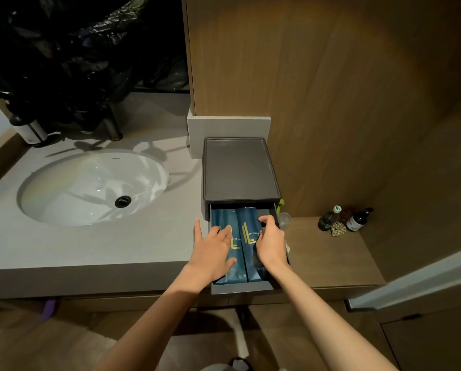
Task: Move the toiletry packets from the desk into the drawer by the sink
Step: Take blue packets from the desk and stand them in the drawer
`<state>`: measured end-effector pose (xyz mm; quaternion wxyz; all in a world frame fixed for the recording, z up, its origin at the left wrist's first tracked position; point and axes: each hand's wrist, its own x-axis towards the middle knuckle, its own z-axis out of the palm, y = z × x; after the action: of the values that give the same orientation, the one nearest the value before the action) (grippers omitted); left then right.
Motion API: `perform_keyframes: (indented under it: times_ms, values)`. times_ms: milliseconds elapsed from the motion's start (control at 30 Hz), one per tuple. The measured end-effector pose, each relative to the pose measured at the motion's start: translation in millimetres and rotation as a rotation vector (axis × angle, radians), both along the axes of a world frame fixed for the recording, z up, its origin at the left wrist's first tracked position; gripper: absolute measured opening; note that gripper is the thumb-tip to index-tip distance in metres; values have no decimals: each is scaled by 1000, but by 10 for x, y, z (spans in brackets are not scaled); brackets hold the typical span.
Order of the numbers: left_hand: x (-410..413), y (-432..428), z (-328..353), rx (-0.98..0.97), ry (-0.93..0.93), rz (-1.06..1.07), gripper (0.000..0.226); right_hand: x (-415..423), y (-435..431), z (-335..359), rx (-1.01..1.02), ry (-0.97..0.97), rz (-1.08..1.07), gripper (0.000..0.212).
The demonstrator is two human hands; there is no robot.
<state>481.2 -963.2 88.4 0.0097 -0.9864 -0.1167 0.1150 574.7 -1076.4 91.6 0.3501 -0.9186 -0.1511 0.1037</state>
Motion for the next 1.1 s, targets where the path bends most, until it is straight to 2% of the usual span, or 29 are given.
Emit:
perform_keyframes:
  times_ms: [167, 333, 533, 900, 1100]
  values:
    - [-35, 0, 3, 20, 3, 11, 79, -9, 29, -50, -123, 8, 107, 55]
    - [-50, 30, 5, 24, 26, -3, 90, 77, -66, -32, -189, -11, 393, 60]
    - [-4, 59, -2, -55, 48, 0, 95, 164, -210, -55, -388, 193, 692, 90]
    - [30, 25, 14, -79, 71, 20, 101, 169, -137, -15, -359, 242, 695, 100]
    - [46, -24, 41, 12, 110, 5, 97, 163, -132, -46, -424, 202, 700, 104]
